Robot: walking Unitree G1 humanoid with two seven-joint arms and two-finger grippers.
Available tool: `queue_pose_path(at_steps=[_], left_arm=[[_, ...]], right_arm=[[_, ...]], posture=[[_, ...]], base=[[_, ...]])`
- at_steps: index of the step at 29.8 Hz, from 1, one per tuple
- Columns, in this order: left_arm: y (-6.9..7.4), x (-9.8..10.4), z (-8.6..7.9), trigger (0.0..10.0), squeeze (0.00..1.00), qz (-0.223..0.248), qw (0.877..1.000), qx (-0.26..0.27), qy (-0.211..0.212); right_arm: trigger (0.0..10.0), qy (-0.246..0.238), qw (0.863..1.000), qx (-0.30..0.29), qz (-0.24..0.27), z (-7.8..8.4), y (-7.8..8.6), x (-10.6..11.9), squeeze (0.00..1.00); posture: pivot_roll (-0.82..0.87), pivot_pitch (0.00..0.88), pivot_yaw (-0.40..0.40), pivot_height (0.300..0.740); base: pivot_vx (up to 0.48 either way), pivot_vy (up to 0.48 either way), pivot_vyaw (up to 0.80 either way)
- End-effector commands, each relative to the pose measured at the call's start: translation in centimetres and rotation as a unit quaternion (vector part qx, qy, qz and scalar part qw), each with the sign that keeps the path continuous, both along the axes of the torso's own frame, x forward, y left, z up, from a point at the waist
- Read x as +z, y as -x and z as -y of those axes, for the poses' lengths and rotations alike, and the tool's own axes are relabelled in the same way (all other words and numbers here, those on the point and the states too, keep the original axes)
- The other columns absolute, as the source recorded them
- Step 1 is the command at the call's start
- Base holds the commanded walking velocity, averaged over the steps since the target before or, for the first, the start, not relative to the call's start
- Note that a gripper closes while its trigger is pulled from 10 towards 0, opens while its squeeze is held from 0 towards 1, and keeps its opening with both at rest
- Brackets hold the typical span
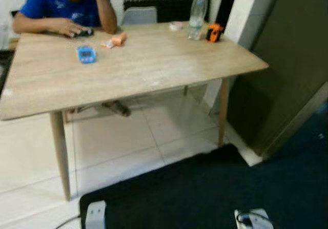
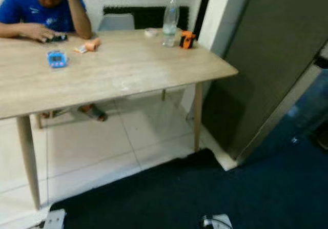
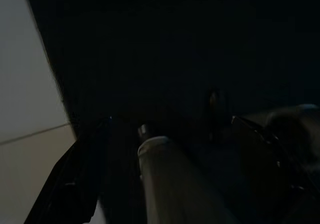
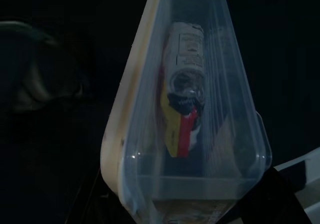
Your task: Restocking fridge
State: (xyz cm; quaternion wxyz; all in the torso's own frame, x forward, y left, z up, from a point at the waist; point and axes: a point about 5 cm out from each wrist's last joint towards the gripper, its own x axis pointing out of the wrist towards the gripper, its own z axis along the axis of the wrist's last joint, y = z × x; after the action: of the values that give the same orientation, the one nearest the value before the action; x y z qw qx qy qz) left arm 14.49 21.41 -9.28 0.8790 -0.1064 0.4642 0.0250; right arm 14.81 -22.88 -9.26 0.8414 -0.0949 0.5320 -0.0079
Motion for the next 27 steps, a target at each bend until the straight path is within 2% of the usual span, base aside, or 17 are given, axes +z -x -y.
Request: queue_pose_path(at_steps=[1, 10, 27], left_arm=[[0.2, -0.2, 0.6, 10.0, 0.00, -0.008, 1.000, -0.008, 0.006], [0.3, -0.3, 0.9, 10.0, 0.00, -0.010, 1.000, -0.012, 0.010], [0.4, -0.4, 1.8, 10.0, 0.00, -0.014, 0.999, -0.033, 0.034]], right_arm=[[10.0, 0.005, 1.000, -0.005, -0.006, 0.3, 0.5, -0.1, 0.00], [10.0, 0.006, 1.000, 0.004, -0.007, 0.1, 0.6, -0.2, 0.00], [10.0, -0.004, 1.000, 0.019, -0.005, -0.5, 0.7, -0.3, 0.00]], posture=[[-0.01, 0.079, -0.025, 0.740], [-0.01, 0.079, -0.025, 0.740], [0.00, 0.074, -0.029, 0.740]], base=[[0.000, 0.000, -0.78], [0.000, 0.000, -0.78], [0.000, -0.017, 0.00]])
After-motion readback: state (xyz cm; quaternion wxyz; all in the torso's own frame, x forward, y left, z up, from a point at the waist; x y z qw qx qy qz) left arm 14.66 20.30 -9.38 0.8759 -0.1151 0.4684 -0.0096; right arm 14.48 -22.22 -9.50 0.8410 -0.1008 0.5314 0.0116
